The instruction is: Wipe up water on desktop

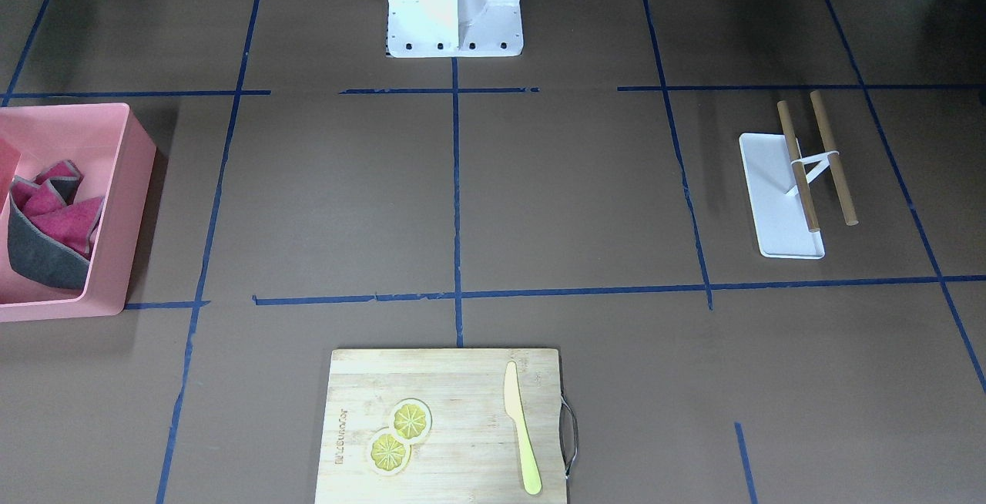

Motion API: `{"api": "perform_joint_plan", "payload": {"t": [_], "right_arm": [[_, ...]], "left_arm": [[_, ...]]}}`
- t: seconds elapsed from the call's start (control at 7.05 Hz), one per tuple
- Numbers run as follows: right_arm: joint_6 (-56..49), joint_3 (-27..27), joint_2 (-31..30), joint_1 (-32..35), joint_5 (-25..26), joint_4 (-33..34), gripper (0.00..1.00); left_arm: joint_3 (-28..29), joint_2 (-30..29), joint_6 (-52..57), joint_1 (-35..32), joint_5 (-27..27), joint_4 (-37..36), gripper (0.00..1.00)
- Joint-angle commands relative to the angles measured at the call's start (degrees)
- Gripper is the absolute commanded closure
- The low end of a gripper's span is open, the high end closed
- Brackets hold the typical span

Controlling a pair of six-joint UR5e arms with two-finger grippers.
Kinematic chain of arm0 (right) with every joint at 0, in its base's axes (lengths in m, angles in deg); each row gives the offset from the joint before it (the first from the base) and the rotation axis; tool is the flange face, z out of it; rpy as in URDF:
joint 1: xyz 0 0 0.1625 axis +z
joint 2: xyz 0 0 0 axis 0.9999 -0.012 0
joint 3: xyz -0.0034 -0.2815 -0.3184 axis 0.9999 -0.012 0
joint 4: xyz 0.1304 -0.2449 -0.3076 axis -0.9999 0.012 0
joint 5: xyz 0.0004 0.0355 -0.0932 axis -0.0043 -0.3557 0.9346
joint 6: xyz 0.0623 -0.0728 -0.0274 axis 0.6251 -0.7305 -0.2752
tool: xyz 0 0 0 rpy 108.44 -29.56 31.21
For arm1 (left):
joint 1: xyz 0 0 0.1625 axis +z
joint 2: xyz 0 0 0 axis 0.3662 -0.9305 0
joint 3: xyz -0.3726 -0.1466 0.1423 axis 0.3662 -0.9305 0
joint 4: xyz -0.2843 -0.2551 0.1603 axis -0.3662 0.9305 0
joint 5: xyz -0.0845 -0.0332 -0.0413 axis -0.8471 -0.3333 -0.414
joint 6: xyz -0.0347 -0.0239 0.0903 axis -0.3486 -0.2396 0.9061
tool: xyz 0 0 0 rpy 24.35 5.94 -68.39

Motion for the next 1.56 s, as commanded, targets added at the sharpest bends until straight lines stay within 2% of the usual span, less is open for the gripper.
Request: {"api": "perform_joint_plan", "payload": {"t": [0.0,0.14,0.43,1.14,1.42], "right_arm": [[0.15,0.18,0.23,0.0,0.04,-0.08,0.0],[0.15,0.18,0.32,0.0,0.04,-0.09,0.0],[0.32,-0.26,0.67,0.0,-1.01,0.0,0.0],[0.24,0.36,-0.64,0.0,-1.19,-0.09,0.0],[0.32,1.75,-2.22,0.0,-1.19,-0.09,0.0]], "left_arm": [[-0.11,0.31,-0.01,-0.03,-0.11,1.64,0.0],[0.24,0.22,-0.01,0.06,-1.15,1.64,0.0],[1.38,0.31,-0.19,0.06,-10.17,2.08,0.0],[4.37,-1.52,-0.45,-0.03,-9.52,3.75,0.0],[4.82,-2.5,-0.71,-0.03,-5.05,3.75,0.0]]}}
